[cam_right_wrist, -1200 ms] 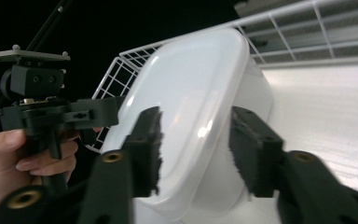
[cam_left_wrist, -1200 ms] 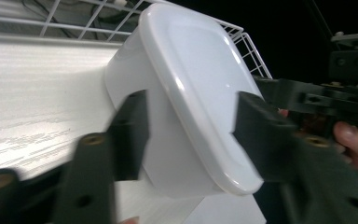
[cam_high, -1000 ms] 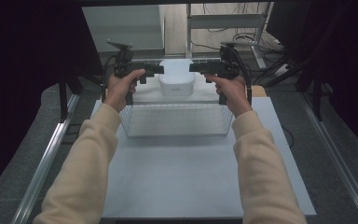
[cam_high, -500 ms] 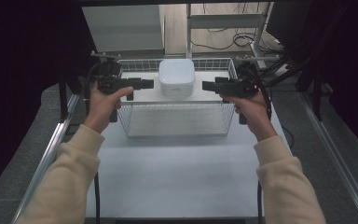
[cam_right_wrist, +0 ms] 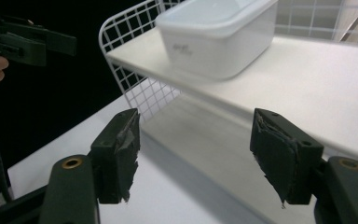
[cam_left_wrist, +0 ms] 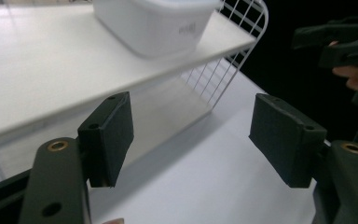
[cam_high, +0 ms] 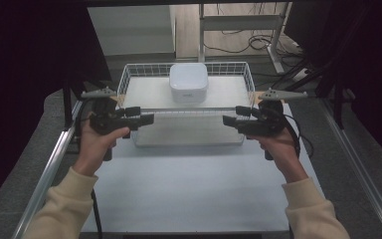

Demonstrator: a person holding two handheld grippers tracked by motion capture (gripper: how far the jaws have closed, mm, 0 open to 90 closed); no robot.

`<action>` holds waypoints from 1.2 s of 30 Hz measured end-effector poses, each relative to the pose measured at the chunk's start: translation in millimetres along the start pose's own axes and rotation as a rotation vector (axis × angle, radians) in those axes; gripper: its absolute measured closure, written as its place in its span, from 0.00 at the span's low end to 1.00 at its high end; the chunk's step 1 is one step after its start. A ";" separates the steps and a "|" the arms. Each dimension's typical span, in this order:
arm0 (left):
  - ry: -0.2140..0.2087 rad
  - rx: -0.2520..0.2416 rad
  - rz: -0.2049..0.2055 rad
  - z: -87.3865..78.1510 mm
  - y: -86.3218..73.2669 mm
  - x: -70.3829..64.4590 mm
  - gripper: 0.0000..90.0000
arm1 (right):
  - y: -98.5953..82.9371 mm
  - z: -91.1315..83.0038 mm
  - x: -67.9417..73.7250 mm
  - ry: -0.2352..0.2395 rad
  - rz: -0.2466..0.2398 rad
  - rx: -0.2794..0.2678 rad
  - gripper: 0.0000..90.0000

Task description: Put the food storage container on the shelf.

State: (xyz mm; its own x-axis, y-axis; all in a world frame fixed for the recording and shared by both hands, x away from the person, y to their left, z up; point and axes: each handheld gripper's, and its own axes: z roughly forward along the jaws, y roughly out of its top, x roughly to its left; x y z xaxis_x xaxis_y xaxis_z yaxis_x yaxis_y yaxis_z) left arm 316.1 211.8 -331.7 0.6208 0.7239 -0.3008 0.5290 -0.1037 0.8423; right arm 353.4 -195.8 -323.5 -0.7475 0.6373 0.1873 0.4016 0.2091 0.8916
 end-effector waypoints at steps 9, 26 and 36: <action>0.039 0.007 0.044 -5.3 -66.6 -7.3 0.31 | -54.0 -7.6 18.1 -0.006 -0.041 0.004 0.32; 0.081 0.128 0.026 18.4 -158.1 1.4 0.28 | -161.2 7.3 13.3 -0.110 0.004 0.154 0.26; 0.090 0.144 0.028 24.6 -162.4 2.8 0.25 | -165.0 8.8 9.8 -0.131 -0.001 0.147 0.25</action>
State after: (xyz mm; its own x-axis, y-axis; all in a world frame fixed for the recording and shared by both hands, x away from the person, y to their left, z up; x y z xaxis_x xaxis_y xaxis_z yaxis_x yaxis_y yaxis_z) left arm 246.1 213.9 -480.3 0.5851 0.7772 -0.2316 0.5942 -0.2165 0.7747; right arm 284.5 -217.5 -472.4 -0.6768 0.7258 0.1227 0.4808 0.3097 0.8203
